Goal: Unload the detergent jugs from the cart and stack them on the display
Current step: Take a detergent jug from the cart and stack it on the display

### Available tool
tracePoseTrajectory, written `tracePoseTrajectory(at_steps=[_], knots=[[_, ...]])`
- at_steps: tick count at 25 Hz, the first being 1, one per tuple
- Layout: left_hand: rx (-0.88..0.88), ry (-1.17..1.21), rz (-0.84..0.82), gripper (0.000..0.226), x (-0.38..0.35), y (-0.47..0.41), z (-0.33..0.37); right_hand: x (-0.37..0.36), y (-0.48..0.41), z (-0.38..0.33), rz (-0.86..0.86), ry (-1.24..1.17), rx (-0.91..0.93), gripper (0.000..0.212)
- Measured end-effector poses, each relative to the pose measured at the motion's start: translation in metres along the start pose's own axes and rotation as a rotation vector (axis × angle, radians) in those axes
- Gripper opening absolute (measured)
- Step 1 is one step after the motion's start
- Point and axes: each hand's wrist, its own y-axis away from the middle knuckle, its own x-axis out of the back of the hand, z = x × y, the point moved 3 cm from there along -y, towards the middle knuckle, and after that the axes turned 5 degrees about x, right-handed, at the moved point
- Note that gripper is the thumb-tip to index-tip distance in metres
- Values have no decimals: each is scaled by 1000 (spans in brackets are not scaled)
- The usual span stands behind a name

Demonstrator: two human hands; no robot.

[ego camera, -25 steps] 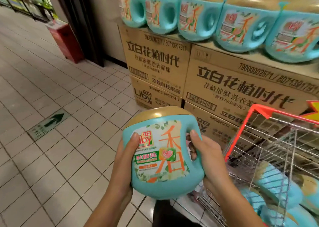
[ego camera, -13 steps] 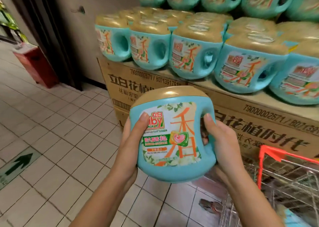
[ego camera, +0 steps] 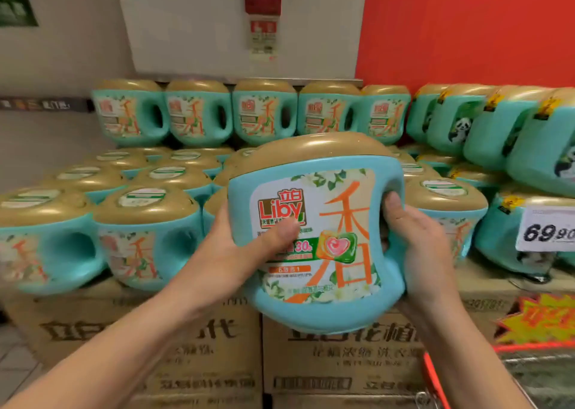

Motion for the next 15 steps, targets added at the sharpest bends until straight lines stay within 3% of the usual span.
tracePoseTrajectory(at_steps=[2, 5, 8, 10, 13, 15], knots=[[-7, -58, -131, 62, -3, -39, 16, 4, -30, -7, 72, 28, 95, 63], [8, -43, -199, 44, -16, -100, 31, 14, -79, -14, 97, 132, 171, 63], [-4, -36, -145, 65, -33, -167, 34, 34, -141, -20, 40, 261, 168, 71], [-28, -55, -81, 75, -49, -211, 31, 52, -180, -17, -99, 338, 78, 83], [-35, -90, -17, 78, -74, -272, 19, 82, -227, -3, -288, 507, -21, 68], [-34, -121, -15, 87, -90, -308, 7, 102, -260, 9, -229, 495, -33, 70]])
